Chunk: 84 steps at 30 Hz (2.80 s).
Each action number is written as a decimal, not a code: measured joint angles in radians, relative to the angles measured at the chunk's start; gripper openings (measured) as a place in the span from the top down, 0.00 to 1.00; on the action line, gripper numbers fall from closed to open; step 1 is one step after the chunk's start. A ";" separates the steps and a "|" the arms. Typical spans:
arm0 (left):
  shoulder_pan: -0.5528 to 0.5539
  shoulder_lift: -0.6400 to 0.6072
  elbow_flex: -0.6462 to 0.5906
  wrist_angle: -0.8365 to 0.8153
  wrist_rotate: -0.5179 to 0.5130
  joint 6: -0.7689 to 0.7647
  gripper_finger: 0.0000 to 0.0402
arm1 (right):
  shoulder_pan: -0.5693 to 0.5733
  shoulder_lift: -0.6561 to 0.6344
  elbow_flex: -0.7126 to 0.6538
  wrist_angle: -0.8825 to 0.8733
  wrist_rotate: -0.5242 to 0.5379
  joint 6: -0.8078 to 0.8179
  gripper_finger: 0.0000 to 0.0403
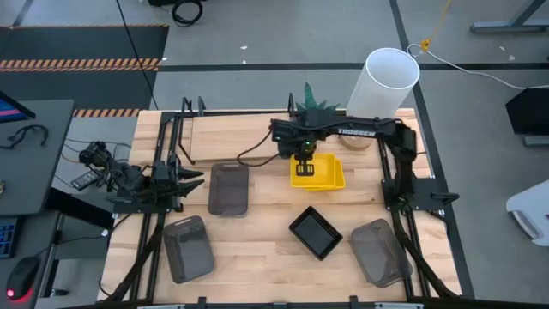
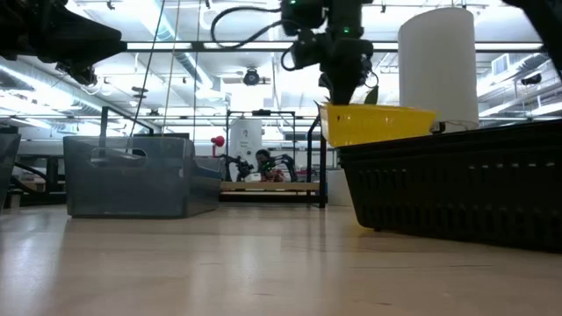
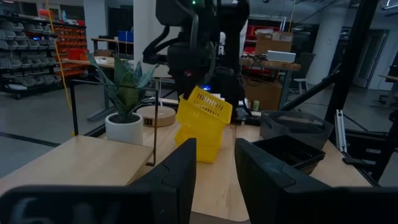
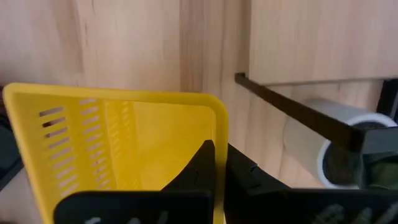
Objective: Stack baskets on shelf by color
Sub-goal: Stack the bottom yellow basket on top of the top yellow baskets, then put the stacked yellow baskets on the shelf
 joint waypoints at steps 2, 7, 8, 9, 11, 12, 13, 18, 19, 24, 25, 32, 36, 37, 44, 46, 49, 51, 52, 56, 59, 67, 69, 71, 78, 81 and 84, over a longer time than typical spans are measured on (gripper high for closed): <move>0.000 0.000 0.000 0.000 0.000 0.000 0.71 | -0.011 -0.058 -0.079 0.078 -0.024 -0.018 0.98; 0.000 0.000 0.000 0.000 0.000 0.000 0.71 | -0.039 -0.186 -0.271 0.231 -0.033 -0.081 0.98; 0.000 0.000 0.000 0.000 0.000 0.000 0.71 | -0.046 -0.207 -0.306 0.247 -0.040 -0.091 0.98; 0.000 0.000 0.000 0.000 0.000 0.000 0.71 | -0.052 -0.226 -0.338 0.262 -0.044 -0.099 0.98; 0.000 0.000 0.000 0.000 0.000 0.000 0.71 | -0.065 -0.257 -0.397 0.286 -0.054 -0.109 0.98; 0.000 0.000 0.000 0.000 0.000 0.000 0.71 | -0.072 -0.269 -0.426 0.297 -0.061 -0.112 0.98; 0.000 0.000 0.000 0.000 0.000 0.000 0.71 | -0.078 -0.279 -0.451 0.305 -0.067 -0.112 0.98; 0.000 0.000 0.000 0.000 0.000 0.000 0.71 | -0.091 -0.301 -0.541 0.340 -0.102 -0.098 0.97; 0.000 0.000 0.000 0.000 0.000 0.000 0.71 | -0.091 -0.300 -0.551 0.345 -0.108 -0.088 0.96; 0.000 0.000 0.000 0.000 0.000 0.000 0.71 | -0.090 -0.292 -0.579 0.352 -0.114 -0.041 0.90; 0.000 0.000 0.000 0.000 0.000 0.000 0.71 | -0.088 -0.292 -0.579 0.355 -0.114 -0.034 0.89; 0.000 0.000 0.000 0.000 0.000 0.000 0.71 | -0.085 -0.292 -0.579 0.364 -0.108 0.050 0.75; 0.000 0.000 0.000 0.000 0.000 0.000 0.71 | -0.086 -0.292 -0.545 0.314 -0.067 0.109 0.68; 0.000 0.000 0.000 0.000 0.000 0.000 0.71 | -0.085 -0.292 -0.534 0.310 -0.061 0.122 0.67; 0.000 0.000 0.000 0.000 0.000 0.000 0.71 | -0.013 -0.292 -0.499 0.326 -0.057 0.190 0.64; 0.000 0.000 0.000 0.000 0.000 0.000 0.71 | 0.038 -0.291 -0.500 0.334 -0.019 0.217 0.65; 0.000 0.000 0.000 0.000 0.000 0.000 0.71 | 0.108 -0.287 -0.500 0.326 0.026 0.276 0.65; 0.000 0.000 0.000 0.000 0.000 0.000 0.71 | 0.147 -0.287 -0.500 0.309 0.024 0.318 0.65; 0.000 0.000 0.000 0.000 0.000 0.000 0.71 | 0.164 -0.283 -0.500 0.294 0.024 0.331 0.65; 0.000 0.000 0.000 0.000 0.000 0.000 0.71 | 0.214 -0.279 -0.501 0.151 0.030 0.353 0.64; 0.000 0.000 0.000 0.000 0.000 0.000 0.71 | 0.240 -0.279 -0.501 0.036 0.041 0.312 0.63; 0.000 0.000 0.000 0.000 0.000 0.000 0.71 | 0.288 -0.279 -0.501 -0.062 0.055 -0.011 0.57; 0.000 0.000 0.000 0.000 0.000 0.000 0.71 | 0.303 -0.271 -0.502 -0.063 0.062 -0.070 0.54; 0.000 0.000 0.000 0.000 0.000 0.000 0.71 | 0.321 -0.258 -0.518 -0.061 0.070 -0.134 0.51; 0.000 0.000 0.000 0.000 0.000 0.000 0.71 | 0.379 -0.257 -0.647 -0.048 0.198 -0.291 0.45; 0.000 0.000 0.000 0.000 0.000 0.000 0.71 | 0.385 -0.257 -0.692 -0.037 0.217 -0.295 0.46; 0.000 0.000 0.000 0.000 0.000 0.000 0.71 | 0.384 -0.258 -0.745 -0.009 0.213 -0.322 0.47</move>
